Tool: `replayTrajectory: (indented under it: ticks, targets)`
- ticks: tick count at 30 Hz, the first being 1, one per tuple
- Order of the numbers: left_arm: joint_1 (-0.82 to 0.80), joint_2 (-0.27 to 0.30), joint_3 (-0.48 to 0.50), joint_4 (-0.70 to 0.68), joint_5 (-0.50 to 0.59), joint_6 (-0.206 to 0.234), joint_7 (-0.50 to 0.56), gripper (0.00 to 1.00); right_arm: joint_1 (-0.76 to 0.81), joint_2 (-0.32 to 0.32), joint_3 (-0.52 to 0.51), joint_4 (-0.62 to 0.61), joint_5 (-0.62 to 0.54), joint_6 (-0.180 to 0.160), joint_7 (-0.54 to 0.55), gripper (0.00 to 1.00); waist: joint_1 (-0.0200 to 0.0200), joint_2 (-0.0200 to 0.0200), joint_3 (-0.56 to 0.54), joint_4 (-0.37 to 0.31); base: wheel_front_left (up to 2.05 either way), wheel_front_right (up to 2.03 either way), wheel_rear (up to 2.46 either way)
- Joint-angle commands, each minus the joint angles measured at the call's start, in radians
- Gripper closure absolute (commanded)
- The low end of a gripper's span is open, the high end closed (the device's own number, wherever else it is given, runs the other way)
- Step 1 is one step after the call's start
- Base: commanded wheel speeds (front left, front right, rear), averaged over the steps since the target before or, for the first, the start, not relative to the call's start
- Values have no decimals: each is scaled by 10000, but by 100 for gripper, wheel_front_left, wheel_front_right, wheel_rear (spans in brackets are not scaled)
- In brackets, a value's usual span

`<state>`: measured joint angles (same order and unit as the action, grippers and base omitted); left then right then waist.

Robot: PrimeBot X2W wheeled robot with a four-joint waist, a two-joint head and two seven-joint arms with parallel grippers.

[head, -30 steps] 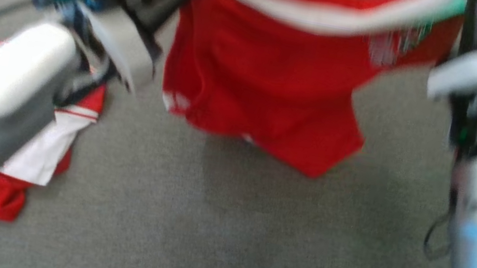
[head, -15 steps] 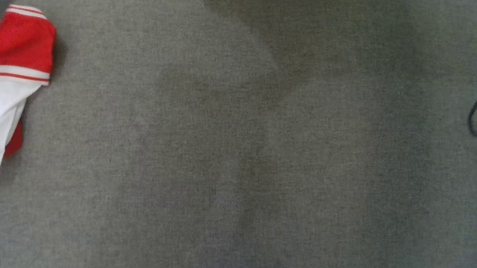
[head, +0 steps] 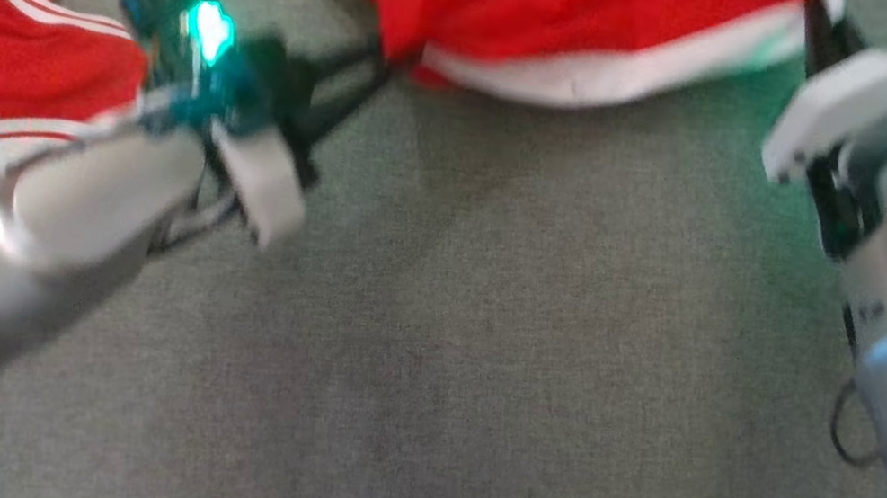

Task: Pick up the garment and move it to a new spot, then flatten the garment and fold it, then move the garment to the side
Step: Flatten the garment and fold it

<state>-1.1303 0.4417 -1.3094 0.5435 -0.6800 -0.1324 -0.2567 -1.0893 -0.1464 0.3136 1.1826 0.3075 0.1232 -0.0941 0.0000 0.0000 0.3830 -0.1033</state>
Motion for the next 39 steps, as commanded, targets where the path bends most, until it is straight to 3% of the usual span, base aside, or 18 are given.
replayTrajectory:
  ticks: [1,8,16,20,27,31,39]
  targets:
    - [-87,384,314,-446,52,18,-36,100,177,-120,367,-261,323,75,324,100,0,0,-303,96,0,0,0]
    - [1973,886,294,-1704,454,18,451,100,1412,-1198,2053,-1328,2161,75,2211,100,0,0,-1252,-73,0,0,0]
    - [3767,773,292,-2180,390,55,575,100,3326,-2950,3219,-3233,4443,75,3857,100,0,0,-2813,-248,0,0,0]
    - [4359,634,292,-2384,330,241,572,100,3976,-3445,3245,-3859,4972,75,4008,100,0,0,-3188,-291,0,0,0]
    - [5377,347,328,-3106,67,959,601,100,5365,-4503,2701,-5327,5504,75,4170,100,0,0,-3650,-160,0,0,0]
    - [5356,292,516,-3321,29,1363,609,100,5538,-4609,2007,-6004,5220,75,3907,100,0,0,-3476,64,0,0,0]
    - [4465,-124,1082,-3161,27,1843,735,100,4457,-3839,617,-6565,3624,75,3457,100,0,0,-2474,891,0,0,0]
